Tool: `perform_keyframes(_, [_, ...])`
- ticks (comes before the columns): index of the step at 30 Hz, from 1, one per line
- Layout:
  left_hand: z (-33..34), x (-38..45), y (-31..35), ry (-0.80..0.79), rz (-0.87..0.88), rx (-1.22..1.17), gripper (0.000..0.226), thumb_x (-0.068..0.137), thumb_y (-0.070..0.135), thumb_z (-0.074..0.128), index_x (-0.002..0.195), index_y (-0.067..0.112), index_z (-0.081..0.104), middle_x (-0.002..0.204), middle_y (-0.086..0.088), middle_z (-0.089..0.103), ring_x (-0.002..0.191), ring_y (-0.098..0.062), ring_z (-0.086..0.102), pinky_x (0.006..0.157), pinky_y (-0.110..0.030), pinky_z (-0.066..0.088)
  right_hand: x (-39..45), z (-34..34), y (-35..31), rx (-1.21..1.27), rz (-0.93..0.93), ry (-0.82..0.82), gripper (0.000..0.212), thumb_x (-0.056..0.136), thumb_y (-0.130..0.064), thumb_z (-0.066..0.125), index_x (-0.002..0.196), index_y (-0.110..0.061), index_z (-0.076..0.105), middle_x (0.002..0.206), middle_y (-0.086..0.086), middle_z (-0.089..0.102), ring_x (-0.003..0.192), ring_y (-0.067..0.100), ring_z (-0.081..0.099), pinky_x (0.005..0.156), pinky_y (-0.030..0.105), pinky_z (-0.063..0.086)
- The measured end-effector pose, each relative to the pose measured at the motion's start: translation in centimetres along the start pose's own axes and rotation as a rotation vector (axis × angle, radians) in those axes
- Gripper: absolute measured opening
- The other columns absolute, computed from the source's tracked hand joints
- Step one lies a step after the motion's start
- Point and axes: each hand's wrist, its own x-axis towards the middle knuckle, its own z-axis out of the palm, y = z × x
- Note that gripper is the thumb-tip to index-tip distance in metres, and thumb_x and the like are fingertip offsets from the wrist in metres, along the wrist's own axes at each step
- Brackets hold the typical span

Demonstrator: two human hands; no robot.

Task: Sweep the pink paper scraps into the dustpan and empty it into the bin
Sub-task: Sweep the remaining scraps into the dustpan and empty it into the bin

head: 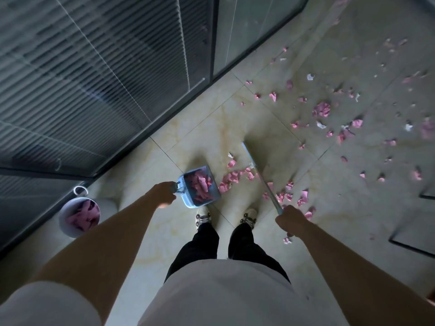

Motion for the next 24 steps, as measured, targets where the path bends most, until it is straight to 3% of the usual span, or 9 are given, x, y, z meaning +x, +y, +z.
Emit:
perform_keyframes(5, [0.7, 0.4, 1.7, 0.007, 0.034, 0.032, 0.041, 0.097, 0.023, 0.049, 0.138, 0.019, 0.045, 0.145, 0.000, 0.045, 0.132, -0.022, 0.043, 0.105, -0.032, 0.039, -1.1, 0.4, 0.8, -0.074, -0.013, -0.053, 0.031, 0.092, -0.008, 0.049, 0.120, 0.006, 0.054, 0.069, 0.005, 0.050, 0.050, 0.015, 0.052, 0.042, 0.021, 0.046])
perform_keyframes(10, [1.0, 0.4, 3.8, 0.054, 0.030, -0.002, 0.037, 0.099, 0.023, 0.048, 0.135, 0.015, 0.048, 0.142, -0.003, 0.048, 0.132, -0.023, 0.044, 0.104, -0.031, 0.039, -1.7, 0.2, 1.5, -0.109, -0.040, -0.054, 0.029, 0.090, -0.006, 0.048, 0.117, 0.004, 0.051, 0.073, 0.010, 0.054, 0.045, 0.015, 0.055, 0.034, 0.020, 0.041])
perform_keyframes(13, [1.9, -0.1, 5.0, 0.079, 0.006, -0.049, 0.037, 0.098, 0.026, 0.049, 0.134, 0.014, 0.049, 0.141, -0.004, 0.050, 0.132, -0.023, 0.044, 0.102, -0.031, 0.038, -2.0, 0.0, 2.2, -0.138, -0.063, -0.090, 0.032, 0.092, -0.005, 0.049, 0.122, 0.005, 0.046, 0.082, 0.013, 0.058, 0.049, 0.015, 0.055, 0.037, 0.021, 0.041])
perform_keyframes(17, [3.7, -0.8, 7.5, 0.113, -0.054, -0.126, 0.040, 0.099, 0.027, 0.049, 0.136, 0.013, 0.048, 0.145, -0.005, 0.047, 0.134, -0.023, 0.043, 0.103, -0.031, 0.037, -2.1, 0.4, 3.4, -0.173, -0.115, -0.117, 0.031, 0.091, -0.003, 0.052, 0.121, 0.005, 0.050, 0.073, 0.007, 0.052, 0.050, 0.015, 0.053, 0.043, 0.022, 0.044])
perform_keyframes(20, [5.4, -0.7, 10.4, 0.126, -0.083, -0.128, 0.037, 0.097, 0.021, 0.052, 0.132, 0.008, 0.052, 0.137, -0.011, 0.053, 0.125, -0.028, 0.051, 0.096, -0.031, 0.044, -1.9, 0.9, 4.6, -0.201, -0.152, -0.146, 0.029, 0.090, -0.001, 0.052, 0.119, 0.005, 0.051, 0.074, 0.011, 0.053, 0.060, 0.023, 0.066, 0.044, 0.024, 0.048])
perform_keyframes(22, [6.5, -0.5, 12.1, 0.112, -0.091, -0.192, 0.039, 0.095, 0.012, 0.055, 0.133, 0.004, 0.051, 0.133, -0.012, 0.056, 0.122, -0.031, 0.054, 0.078, -0.018, 0.050, -1.8, 1.1, 5.4, -0.234, -0.190, -0.154, 0.029, 0.091, -0.004, 0.054, 0.119, 0.004, 0.050, 0.090, 0.016, 0.061, 0.073, 0.028, 0.069, 0.049, 0.026, 0.049])
perform_keyframes(23, [7.0, -0.5, 12.8, 0.120, -0.114, -0.237, 0.039, 0.094, 0.010, 0.055, 0.133, 0.003, 0.051, 0.131, -0.012, 0.057, 0.121, -0.032, 0.055, 0.068, -0.014, 0.049, -1.9, 1.1, 5.9, -0.244, -0.203, -0.153, 0.031, 0.091, -0.005, 0.053, 0.121, 0.003, 0.049, 0.097, 0.018, 0.062, 0.068, 0.026, 0.066, 0.049, 0.026, 0.049])
perform_keyframes(24, [7.3, -0.5, 13.4, 0.119, -0.143, -0.271, 0.038, 0.094, 0.011, 0.056, 0.131, 0.003, 0.052, 0.129, -0.012, 0.058, 0.119, -0.032, 0.056, 0.068, -0.017, 0.050, -1.9, 1.3, 6.3, -0.245, -0.213, -0.146, 0.032, 0.092, -0.007, 0.052, 0.123, 0.002, 0.048, 0.098, 0.018, 0.061, 0.060, 0.022, 0.062, 0.049, 0.027, 0.050])
